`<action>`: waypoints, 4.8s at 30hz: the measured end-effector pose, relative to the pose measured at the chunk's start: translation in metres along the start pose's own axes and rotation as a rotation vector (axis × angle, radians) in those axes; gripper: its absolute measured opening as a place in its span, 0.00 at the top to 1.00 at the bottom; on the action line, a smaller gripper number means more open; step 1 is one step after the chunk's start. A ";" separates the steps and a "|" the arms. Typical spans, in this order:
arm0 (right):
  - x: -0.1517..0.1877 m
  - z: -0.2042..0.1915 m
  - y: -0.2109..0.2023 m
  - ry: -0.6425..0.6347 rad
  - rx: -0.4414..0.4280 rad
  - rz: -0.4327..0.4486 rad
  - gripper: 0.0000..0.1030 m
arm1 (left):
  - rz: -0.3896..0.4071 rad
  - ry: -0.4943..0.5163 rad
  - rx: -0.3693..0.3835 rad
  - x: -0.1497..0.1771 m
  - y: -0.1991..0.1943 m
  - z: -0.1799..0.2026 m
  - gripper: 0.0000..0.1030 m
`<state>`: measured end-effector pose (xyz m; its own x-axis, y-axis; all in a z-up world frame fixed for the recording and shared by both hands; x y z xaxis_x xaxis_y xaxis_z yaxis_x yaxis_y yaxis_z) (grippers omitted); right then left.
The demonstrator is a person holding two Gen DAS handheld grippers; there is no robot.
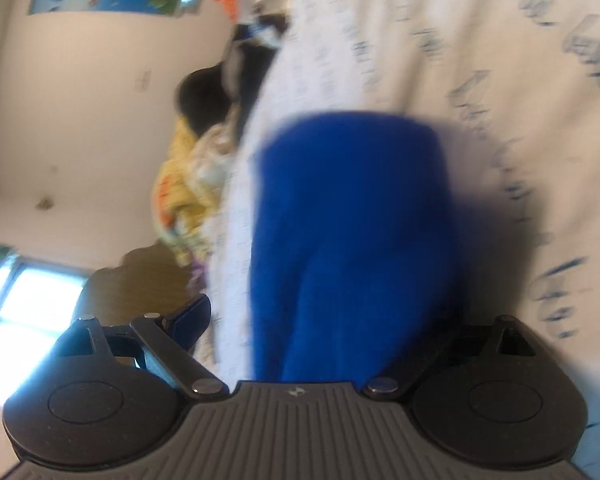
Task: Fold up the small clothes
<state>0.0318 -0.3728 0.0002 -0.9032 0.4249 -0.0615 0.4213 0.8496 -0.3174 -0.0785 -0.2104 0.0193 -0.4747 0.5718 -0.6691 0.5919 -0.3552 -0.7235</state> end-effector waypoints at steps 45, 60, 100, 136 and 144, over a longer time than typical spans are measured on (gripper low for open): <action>-0.025 -0.102 0.100 -0.327 0.446 0.017 0.23 | -0.032 -0.625 -0.029 -0.006 -0.008 -0.309 0.55; 0.092 -0.078 0.077 -0.435 0.460 -0.154 0.86 | -0.117 -0.732 0.155 0.101 -0.051 -0.245 0.89; -0.017 -0.085 0.125 -0.452 0.533 0.064 0.08 | -0.109 -0.635 0.025 0.019 0.053 -0.326 0.55; 0.071 -0.138 0.092 -0.543 0.383 -0.039 0.87 | 0.034 -0.492 0.077 0.021 -0.074 -0.251 0.92; 0.158 -0.128 0.038 -0.581 0.367 -0.099 0.00 | 0.068 -0.412 0.149 0.112 -0.118 -0.201 0.08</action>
<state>-0.0843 -0.2331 0.0990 -0.8768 0.0279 -0.4800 0.3722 0.6713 -0.6409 -0.0710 0.0448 0.0639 -0.6756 0.2119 -0.7061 0.5445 -0.5023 -0.6717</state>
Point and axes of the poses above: each gripper's, at about its wrist camera, not at the fingertips, and y roughly the way its jaws point, z to its right, x to its underside, the point moved 3 cm from there along y, roughly the way its jaws point, and after that the axes turned 6 degrees about -z, right-handed, at the moved point
